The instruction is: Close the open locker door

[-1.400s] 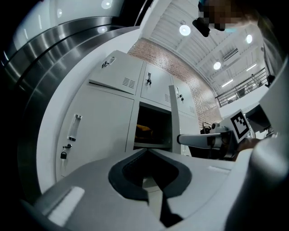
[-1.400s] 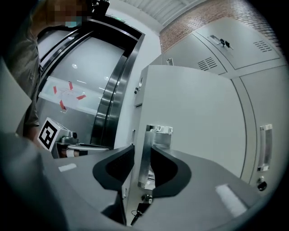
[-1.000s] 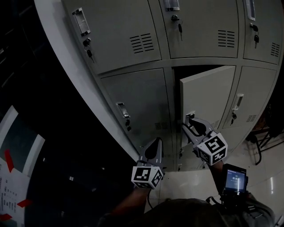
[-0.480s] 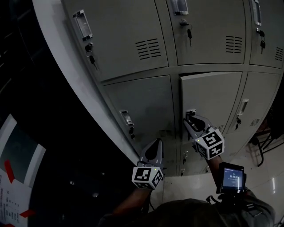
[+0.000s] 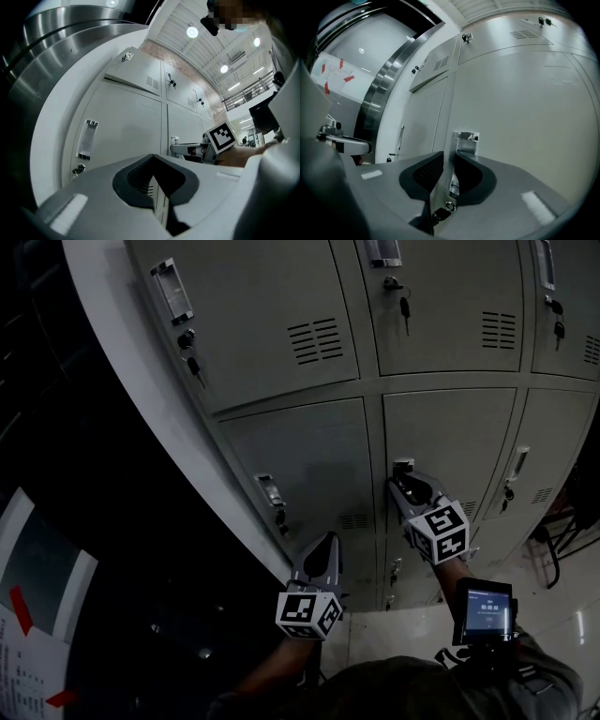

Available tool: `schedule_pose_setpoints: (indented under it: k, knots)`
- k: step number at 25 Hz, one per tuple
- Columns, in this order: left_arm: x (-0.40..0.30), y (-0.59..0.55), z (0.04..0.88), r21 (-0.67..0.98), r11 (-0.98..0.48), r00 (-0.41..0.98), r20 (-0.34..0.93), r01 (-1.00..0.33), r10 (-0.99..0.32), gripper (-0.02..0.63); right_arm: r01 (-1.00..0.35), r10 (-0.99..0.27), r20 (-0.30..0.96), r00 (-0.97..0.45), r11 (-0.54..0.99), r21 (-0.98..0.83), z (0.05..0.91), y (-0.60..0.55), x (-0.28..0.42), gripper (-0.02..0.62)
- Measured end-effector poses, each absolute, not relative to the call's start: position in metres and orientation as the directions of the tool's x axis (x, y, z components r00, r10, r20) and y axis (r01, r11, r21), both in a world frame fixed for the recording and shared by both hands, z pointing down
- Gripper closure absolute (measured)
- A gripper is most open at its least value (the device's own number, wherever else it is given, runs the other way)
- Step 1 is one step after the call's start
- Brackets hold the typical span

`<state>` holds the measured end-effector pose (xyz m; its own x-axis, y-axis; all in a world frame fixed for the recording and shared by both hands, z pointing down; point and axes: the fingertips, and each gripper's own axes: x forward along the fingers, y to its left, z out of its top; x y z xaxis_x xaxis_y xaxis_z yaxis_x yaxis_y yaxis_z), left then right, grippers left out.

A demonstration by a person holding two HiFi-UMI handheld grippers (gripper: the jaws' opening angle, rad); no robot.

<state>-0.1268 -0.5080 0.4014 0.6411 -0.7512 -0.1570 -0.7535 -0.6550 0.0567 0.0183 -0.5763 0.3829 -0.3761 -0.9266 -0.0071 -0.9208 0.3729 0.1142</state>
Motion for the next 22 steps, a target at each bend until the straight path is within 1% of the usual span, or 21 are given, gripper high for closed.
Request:
schedule_pose_setpoints:
  k: [2,3,4,18,22]
  knots:
    - [-0.1282,-0.5091,0.4015,0.058,-0.654,0.641,-0.154,-0.754,-0.752,0.611,-0.927,-0.933,-0.011,-0.360,0.356,0.114,0.3832,-0.5795,0.0206,0.533]
    - [-0.1290,-0.5096,0.4017,0.060,-0.654,0.640,-0.154,-0.755,-0.753,0.611,-0.930,-0.936,-0.015,-0.352,0.348,0.117,0.3830,-0.5802,0.0214,0.550]
    - [-0.1299,-0.5101,0.4018,0.062,-0.652,0.638,-0.155,-0.755,-0.754,0.611,-0.932,-0.938,-0.019,-0.346,0.342,0.121,0.3826,-0.5804,0.0215,0.552]
    - [-0.1324,-0.5142,0.4049,0.071,-0.654,0.639,-0.154,-0.753,-0.753,0.611,-0.939,-0.945,-0.025,-0.326,0.320,0.129,0.3813,-0.5796,0.0190,0.549]
    - [-0.1357,-0.5150,0.4056,0.074,-0.650,0.635,-0.153,-0.756,-0.757,0.611,-0.939,-0.947,-0.025,-0.321,0.315,0.138,0.3822,-0.5796,0.0181,0.533]
